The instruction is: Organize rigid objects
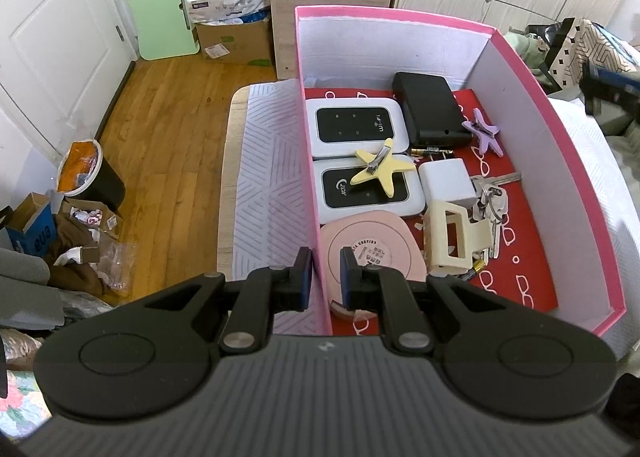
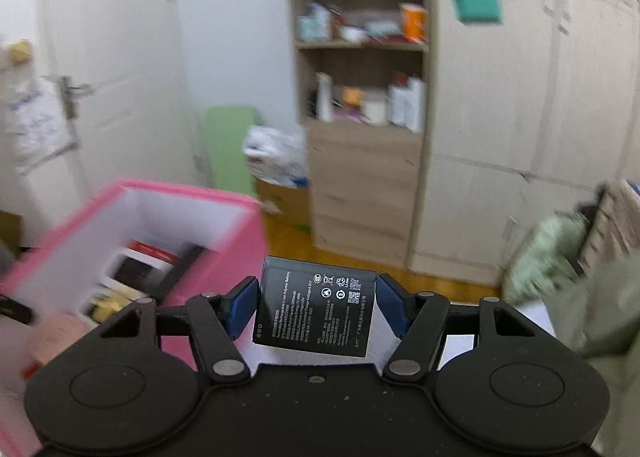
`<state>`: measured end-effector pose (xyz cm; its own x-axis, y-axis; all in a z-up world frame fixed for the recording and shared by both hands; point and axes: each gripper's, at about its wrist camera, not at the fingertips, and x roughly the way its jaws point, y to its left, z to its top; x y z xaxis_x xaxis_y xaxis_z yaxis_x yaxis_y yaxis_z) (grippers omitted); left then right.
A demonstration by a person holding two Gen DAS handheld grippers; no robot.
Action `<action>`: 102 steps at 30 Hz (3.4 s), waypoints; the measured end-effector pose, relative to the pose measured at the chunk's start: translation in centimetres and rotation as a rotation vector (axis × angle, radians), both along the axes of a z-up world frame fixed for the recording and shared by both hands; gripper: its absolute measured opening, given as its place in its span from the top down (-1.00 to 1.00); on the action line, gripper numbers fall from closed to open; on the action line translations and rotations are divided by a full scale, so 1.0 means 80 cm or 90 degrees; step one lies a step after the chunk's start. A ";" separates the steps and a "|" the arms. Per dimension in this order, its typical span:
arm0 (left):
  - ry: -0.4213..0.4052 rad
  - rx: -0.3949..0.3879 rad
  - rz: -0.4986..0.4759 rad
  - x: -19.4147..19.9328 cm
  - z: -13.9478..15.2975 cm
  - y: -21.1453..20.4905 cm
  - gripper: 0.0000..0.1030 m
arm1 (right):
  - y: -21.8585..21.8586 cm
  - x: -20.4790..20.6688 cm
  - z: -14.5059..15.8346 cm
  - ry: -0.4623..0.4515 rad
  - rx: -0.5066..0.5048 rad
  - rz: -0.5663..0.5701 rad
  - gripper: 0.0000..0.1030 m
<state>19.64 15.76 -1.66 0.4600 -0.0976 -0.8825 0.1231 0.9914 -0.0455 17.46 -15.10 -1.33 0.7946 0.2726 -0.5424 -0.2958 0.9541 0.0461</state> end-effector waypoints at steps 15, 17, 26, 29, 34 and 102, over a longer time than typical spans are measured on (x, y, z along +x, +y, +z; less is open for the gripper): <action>-0.007 -0.013 0.001 -0.003 0.000 0.004 0.77 | 0.198 0.090 0.009 0.198 0.035 0.263 -0.35; -0.008 -0.011 0.001 -0.003 0.000 0.003 0.76 | 0.214 0.112 -0.007 0.234 0.031 0.253 -0.31; -0.012 -0.025 0.007 -0.005 -0.001 0.007 0.77 | 0.239 0.143 -0.051 0.326 0.054 0.228 0.31; -0.012 -0.027 0.008 -0.005 -0.001 0.007 0.77 | 0.235 0.141 -0.052 0.331 0.065 0.228 0.31; -0.013 -0.029 0.009 -0.005 -0.001 0.009 0.76 | 0.216 0.125 -0.032 0.303 0.083 0.226 0.29; -0.194 0.015 0.062 -0.191 0.059 -0.161 -0.87 | -0.007 -0.234 0.038 -0.009 0.038 -0.032 -1.00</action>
<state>4.39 2.85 3.08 0.7096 -0.0215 -0.7043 0.0318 0.9995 0.0016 -1.24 -15.68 1.74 0.8154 0.2642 -0.5151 -0.2490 0.9633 0.1000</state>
